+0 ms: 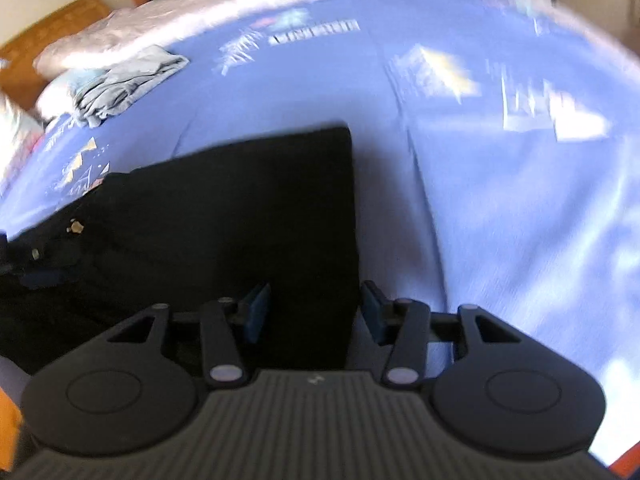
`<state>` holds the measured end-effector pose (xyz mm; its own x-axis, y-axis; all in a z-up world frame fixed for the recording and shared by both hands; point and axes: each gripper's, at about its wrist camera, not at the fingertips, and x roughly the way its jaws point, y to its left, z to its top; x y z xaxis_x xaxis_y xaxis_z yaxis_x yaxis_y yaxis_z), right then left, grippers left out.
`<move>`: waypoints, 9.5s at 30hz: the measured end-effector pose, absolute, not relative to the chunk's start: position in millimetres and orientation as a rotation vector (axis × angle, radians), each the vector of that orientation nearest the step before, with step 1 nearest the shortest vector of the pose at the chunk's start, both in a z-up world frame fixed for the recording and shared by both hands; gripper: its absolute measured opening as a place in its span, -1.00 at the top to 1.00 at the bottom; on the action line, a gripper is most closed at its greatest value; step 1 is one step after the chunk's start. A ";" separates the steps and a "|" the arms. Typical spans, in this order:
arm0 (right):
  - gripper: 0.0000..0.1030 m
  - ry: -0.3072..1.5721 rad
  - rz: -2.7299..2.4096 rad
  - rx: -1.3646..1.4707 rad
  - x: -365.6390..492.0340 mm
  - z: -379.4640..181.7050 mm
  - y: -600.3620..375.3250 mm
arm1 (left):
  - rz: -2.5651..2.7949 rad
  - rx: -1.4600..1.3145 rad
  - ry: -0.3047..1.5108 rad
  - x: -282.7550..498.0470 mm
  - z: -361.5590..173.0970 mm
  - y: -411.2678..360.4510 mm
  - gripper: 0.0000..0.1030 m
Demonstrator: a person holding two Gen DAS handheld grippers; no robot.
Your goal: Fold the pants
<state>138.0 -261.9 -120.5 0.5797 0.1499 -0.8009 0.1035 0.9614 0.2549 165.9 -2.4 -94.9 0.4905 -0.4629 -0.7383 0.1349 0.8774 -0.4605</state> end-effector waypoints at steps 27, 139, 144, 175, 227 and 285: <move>0.21 0.918 0.016 0.260 122.8 -124.5 -247.4 | -0.291 -0.269 1.031 122.1 -99.3 10.1 0.35; -0.07 0.779 0.358 0.093 91.8 -115.2 -108.5 | -0.068 -0.343 1.001 121.3 -9.0 287.6 0.00; -0.07 0.838 0.410 0.186 116.0 -112.7 -107.0 | -0.027 -0.524 0.973 107.5 -29.6 329.6 -0.11; 0.71 0.723 0.452 0.594 211.2 -11.9 -173.2 | -0.415 -0.697 0.726 158.1 -30.3 193.6 -0.05; 0.07 0.923 -0.122 0.166 91.3 -125.7 -217.3 | -0.229 -0.140 1.028 112.5 -100.1 20.3 -0.92; -0.23 0.775 -0.058 0.347 43.8 -88.6 -232.5 | -0.200 -0.100 0.816 49.9 -23.6 45.8 -0.99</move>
<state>43.8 -232.5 -88.6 0.7156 0.0758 -0.6944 0.1775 0.9417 0.2858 49.9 45.8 -23.6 0.6677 -0.2151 -0.7127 0.1380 0.9765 -0.1655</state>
